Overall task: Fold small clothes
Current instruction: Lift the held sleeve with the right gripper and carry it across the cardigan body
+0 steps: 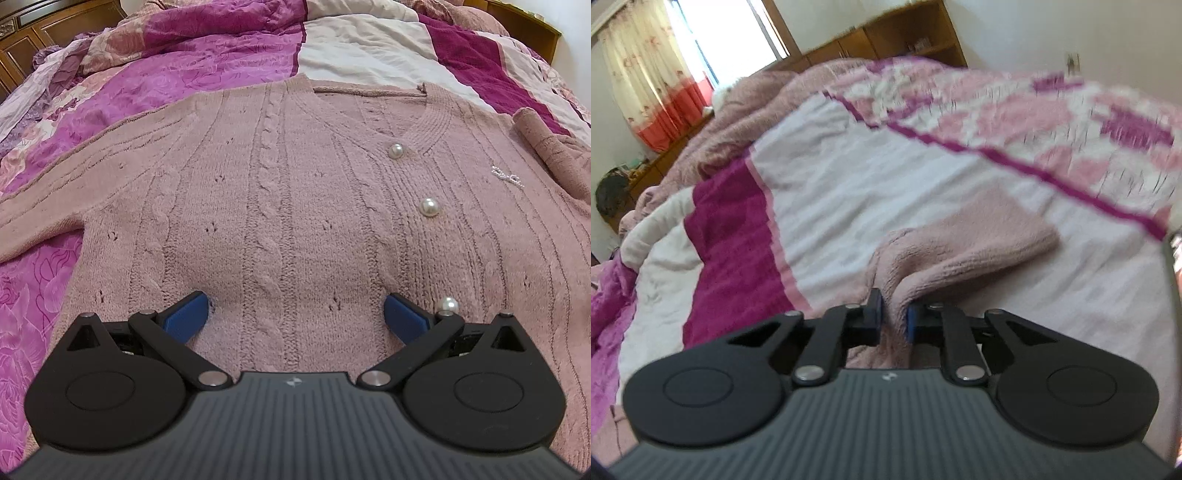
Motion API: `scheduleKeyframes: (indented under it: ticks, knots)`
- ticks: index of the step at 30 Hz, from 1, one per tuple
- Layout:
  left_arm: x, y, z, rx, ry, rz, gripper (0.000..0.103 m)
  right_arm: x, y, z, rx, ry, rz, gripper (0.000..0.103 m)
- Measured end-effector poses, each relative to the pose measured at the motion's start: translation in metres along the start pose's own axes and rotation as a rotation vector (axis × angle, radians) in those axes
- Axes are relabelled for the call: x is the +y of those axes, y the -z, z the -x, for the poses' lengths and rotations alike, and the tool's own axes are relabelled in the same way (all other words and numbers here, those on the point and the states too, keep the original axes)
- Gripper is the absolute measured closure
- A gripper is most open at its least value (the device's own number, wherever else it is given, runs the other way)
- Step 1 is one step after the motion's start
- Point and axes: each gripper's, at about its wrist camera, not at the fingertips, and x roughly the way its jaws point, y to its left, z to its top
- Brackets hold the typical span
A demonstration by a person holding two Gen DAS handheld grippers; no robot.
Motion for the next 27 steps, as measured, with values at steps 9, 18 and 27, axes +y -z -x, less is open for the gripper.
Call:
scheduleKeyframes:
  ticks: [9, 18, 27]
  knots:
    - [0.005, -0.006, 0.01, 0.017, 0.021, 0.017, 0.0, -0.009, -0.037, 0.062, -0.116, 0.035, 0.026, 0.088]
    - [0.013, -0.004, 0.027, -0.002, 0.028, 0.03, 0.0, 0.004, -0.048, 0.112, -0.222, 0.056, 0.019, 0.088]
    - [0.027, -0.005, 0.043, -0.024, 0.013, 0.033, 0.0, 0.049, -0.034, 0.146, -0.231, -0.027, 0.069, 0.088]
